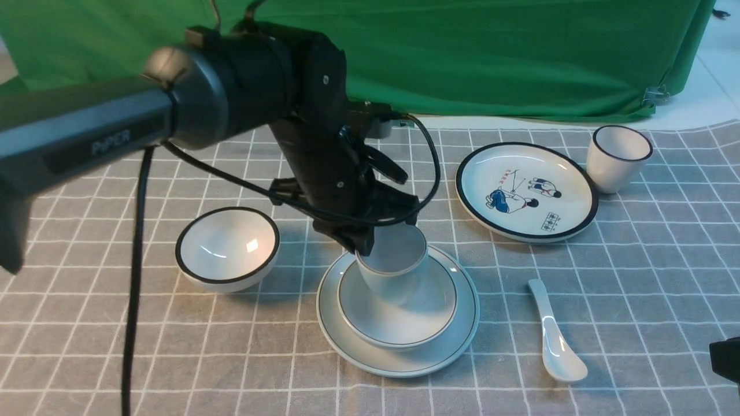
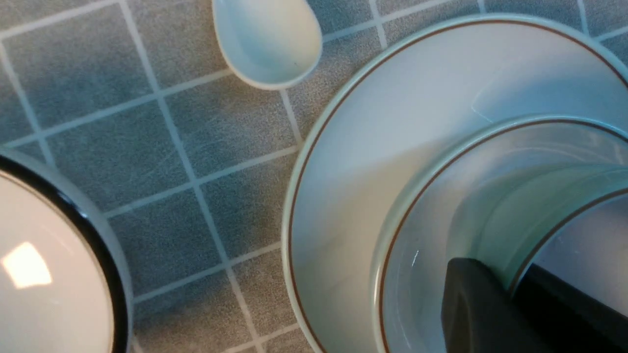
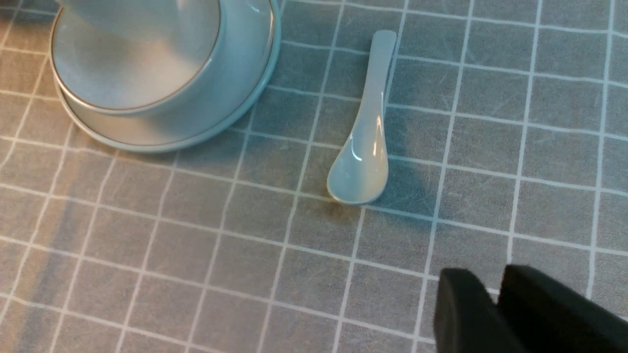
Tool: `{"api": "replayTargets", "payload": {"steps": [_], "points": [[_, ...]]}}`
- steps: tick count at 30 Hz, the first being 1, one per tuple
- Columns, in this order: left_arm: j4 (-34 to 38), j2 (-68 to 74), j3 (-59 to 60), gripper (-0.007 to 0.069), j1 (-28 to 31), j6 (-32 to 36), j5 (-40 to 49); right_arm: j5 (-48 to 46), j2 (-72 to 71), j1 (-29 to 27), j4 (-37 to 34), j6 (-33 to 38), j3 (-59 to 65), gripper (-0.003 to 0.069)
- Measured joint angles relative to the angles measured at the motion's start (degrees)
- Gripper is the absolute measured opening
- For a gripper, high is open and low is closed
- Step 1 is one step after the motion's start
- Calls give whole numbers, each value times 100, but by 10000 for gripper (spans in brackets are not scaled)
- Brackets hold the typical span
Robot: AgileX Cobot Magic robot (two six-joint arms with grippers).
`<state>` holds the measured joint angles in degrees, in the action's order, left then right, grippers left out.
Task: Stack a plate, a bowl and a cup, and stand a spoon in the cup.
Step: Use the left arm to put the blue teacup into the blue rice bowl in the middle, then use the right arm to grab a blue soup spoon
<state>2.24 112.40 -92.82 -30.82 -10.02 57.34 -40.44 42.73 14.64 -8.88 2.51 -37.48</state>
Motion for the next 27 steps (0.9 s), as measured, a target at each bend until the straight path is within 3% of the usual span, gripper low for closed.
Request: {"api": "replayTargets", "payload": {"steps": [9, 16, 20, 24, 27], "points": [[38, 106, 6, 55, -8, 51, 70, 27, 74, 0, 5, -161, 0, 161], [78, 40, -51, 252, -8, 81, 147, -635, 1013, 0, 18, -315, -680, 163], [-16, -263, -203, 323, -8, 88, 349, -705, 1927, 0, 18, -293, -1364, 221], [-362, -873, -220, 239, -8, 126, 679, -689, 3019, 0, 18, -251, -1943, 365], [-684, -1578, -26, 74, -8, 128, 779, -679, 3880, 0, 18, -160, -2305, 473]]}}
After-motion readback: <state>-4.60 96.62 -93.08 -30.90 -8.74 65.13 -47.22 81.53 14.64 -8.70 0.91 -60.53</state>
